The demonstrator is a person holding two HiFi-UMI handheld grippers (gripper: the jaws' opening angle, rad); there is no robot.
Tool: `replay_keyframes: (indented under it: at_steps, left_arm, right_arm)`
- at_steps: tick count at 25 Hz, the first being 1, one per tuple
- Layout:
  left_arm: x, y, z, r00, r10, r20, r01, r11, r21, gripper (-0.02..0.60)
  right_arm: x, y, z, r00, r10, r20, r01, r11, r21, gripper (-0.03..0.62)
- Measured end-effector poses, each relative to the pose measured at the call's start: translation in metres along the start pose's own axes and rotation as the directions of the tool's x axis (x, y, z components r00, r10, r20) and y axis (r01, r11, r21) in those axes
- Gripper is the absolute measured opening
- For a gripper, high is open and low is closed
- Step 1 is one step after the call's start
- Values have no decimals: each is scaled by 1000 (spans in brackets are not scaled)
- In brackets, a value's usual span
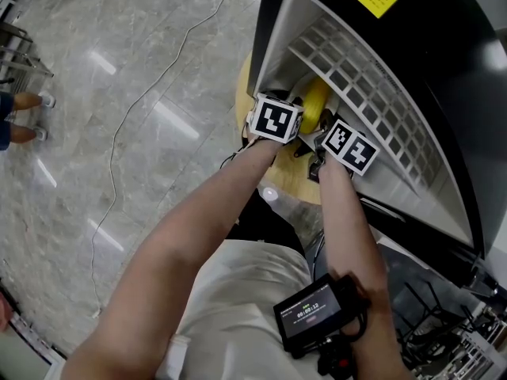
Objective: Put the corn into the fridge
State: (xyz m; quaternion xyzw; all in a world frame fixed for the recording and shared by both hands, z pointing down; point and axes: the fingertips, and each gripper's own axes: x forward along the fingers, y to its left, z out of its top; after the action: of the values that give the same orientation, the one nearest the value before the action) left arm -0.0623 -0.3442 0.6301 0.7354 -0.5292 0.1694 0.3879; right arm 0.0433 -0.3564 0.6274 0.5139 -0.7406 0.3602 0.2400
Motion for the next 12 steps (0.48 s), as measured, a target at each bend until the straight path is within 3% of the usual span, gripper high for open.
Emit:
replay_keyframes:
  at_steps: [5, 12]
  left_arm:
    - [-10, 1, -1, 999, -14, 44, 15, 1000, -27, 104]
    - [-29, -1, -1, 995, -38, 91, 31, 996, 78, 104]
  right_arm:
    - [-6, -1, 0, 999, -11, 43, 10, 1000, 10, 80]
    - [-11, -6, 11, 993, -33, 116, 31, 999, 14, 80]
